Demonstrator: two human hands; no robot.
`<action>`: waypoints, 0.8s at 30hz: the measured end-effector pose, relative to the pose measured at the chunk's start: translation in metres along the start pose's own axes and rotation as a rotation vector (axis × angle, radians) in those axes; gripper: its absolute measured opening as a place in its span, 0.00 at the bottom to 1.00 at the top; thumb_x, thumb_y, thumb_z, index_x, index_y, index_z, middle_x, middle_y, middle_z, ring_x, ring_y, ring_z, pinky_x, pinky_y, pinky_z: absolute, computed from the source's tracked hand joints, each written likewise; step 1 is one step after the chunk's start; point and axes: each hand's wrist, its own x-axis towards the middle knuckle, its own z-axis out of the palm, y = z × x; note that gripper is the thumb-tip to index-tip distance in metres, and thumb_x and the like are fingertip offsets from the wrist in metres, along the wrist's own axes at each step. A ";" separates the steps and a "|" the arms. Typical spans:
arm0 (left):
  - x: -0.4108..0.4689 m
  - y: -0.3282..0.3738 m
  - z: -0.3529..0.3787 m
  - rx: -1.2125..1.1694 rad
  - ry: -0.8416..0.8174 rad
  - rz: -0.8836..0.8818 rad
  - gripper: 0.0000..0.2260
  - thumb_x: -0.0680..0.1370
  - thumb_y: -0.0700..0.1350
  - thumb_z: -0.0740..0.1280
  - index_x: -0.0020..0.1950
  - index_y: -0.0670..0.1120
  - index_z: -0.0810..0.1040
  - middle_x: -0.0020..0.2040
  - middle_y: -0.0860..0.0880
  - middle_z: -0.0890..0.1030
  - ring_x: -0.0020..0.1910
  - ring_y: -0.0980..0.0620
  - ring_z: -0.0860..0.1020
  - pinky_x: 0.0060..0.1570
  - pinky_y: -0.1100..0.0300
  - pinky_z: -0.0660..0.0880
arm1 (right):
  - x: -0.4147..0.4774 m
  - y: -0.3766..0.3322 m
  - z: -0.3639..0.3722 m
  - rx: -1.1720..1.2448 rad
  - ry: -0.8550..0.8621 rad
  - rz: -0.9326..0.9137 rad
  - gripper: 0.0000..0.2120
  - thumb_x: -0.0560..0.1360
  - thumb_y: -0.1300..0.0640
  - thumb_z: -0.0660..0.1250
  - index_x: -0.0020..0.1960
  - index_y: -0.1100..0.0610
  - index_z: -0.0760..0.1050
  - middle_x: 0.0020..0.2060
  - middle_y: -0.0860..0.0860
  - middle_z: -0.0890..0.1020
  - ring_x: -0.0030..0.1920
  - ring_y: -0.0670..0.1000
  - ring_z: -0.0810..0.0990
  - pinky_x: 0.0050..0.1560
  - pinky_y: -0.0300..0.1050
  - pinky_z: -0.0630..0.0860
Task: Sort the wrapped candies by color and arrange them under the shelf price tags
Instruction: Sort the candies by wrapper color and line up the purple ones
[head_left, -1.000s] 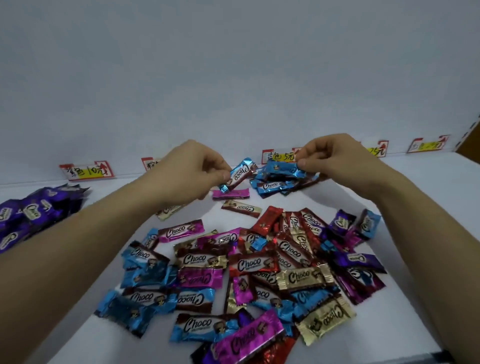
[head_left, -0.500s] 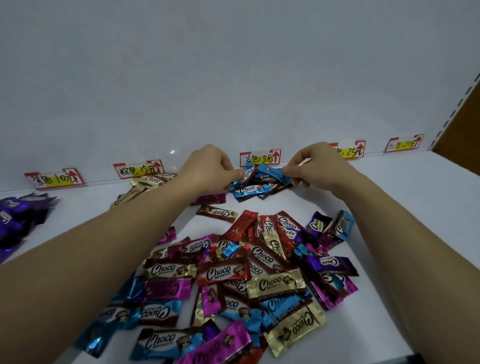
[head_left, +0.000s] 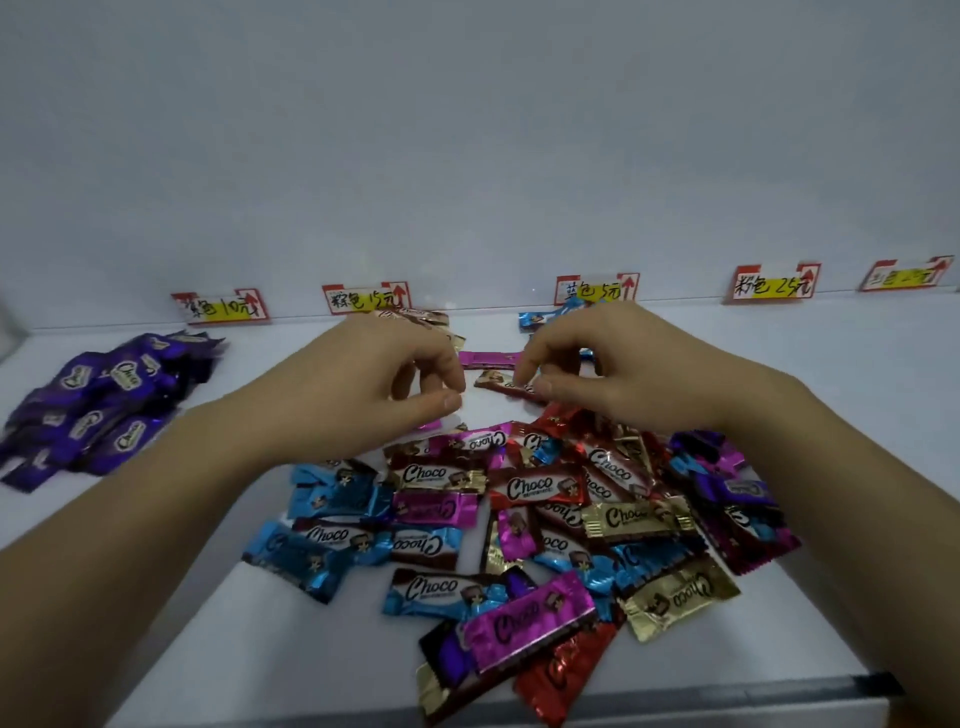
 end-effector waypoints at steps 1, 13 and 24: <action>-0.010 -0.004 -0.004 0.008 -0.026 0.002 0.09 0.76 0.59 0.65 0.52 0.59 0.81 0.41 0.60 0.79 0.42 0.59 0.77 0.38 0.64 0.72 | -0.001 -0.007 0.001 -0.007 -0.020 -0.018 0.06 0.79 0.50 0.68 0.54 0.45 0.82 0.41 0.40 0.81 0.45 0.42 0.79 0.43 0.36 0.72; -0.091 -0.050 -0.004 0.042 -0.118 -0.145 0.18 0.82 0.45 0.61 0.69 0.62 0.75 0.61 0.64 0.70 0.60 0.62 0.73 0.55 0.60 0.76 | -0.001 -0.080 0.046 -0.106 -0.269 -0.237 0.13 0.77 0.35 0.60 0.56 0.38 0.76 0.45 0.33 0.73 0.53 0.37 0.70 0.48 0.33 0.68; -0.095 -0.048 0.006 -0.098 0.022 -0.260 0.13 0.74 0.54 0.73 0.58 0.63 0.80 0.47 0.66 0.77 0.50 0.66 0.73 0.42 0.71 0.71 | -0.010 -0.088 0.045 -0.212 -0.215 -0.257 0.18 0.76 0.37 0.61 0.62 0.39 0.78 0.52 0.34 0.77 0.55 0.36 0.70 0.53 0.31 0.69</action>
